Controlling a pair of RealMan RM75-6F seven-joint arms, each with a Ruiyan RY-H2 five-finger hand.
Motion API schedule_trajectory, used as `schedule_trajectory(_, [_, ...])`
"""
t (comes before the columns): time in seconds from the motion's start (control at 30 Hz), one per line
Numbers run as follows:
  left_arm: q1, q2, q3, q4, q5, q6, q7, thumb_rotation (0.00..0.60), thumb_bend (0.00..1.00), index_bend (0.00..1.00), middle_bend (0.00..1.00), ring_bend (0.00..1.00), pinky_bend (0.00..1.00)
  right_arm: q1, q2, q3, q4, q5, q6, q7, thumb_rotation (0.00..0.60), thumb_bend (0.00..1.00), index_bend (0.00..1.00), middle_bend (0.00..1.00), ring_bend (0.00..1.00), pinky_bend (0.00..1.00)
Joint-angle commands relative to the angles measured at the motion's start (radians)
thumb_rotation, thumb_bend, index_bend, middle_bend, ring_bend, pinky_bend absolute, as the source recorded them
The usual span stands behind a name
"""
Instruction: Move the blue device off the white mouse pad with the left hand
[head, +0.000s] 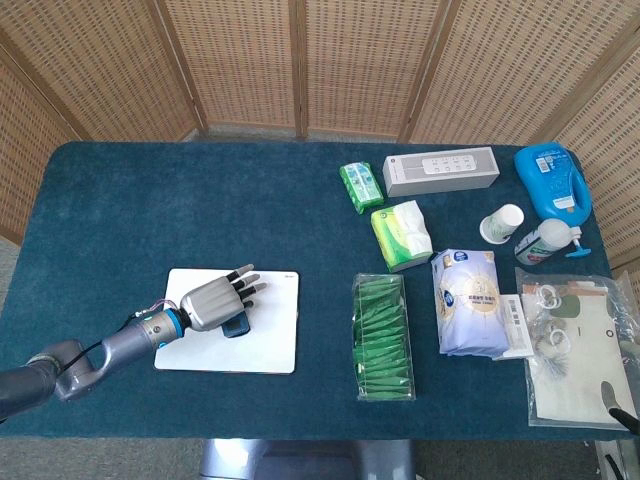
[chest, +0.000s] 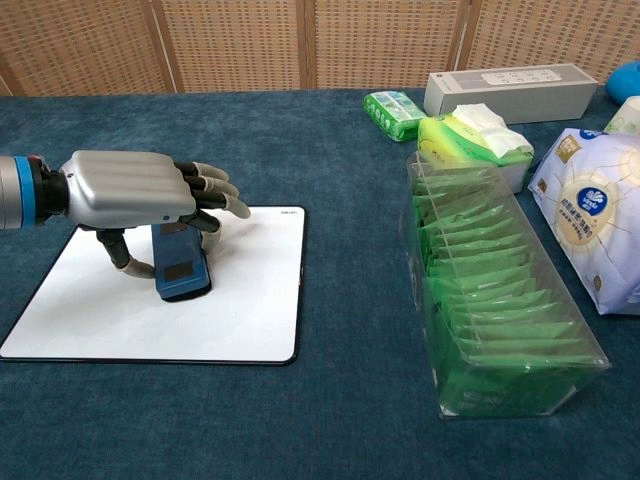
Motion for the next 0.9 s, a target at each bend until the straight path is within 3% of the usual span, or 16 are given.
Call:
schedule_trajectory(0.03, [-0.005,0.001,0.010,-0.020,0.020,0.011,-0.006,0.600,0.34,0.68,0.12,0.00,0.00,0.000,-0.001,0.000,0.000,0.000,0.001,0.000,0.600,0.31,0.26,0.23,0.13,0.25])
schedule_trajectory(0.9, [0.007,0.015,-0.004,0.034,-0.028,-0.009,0.021,0.600,0.34,0.68,0.12,0.00,0.00,-0.001,-0.004,0.001,0.010,0.002,-0.004,0.009,0.600,0.31,0.26,0.23,0.13,0.25])
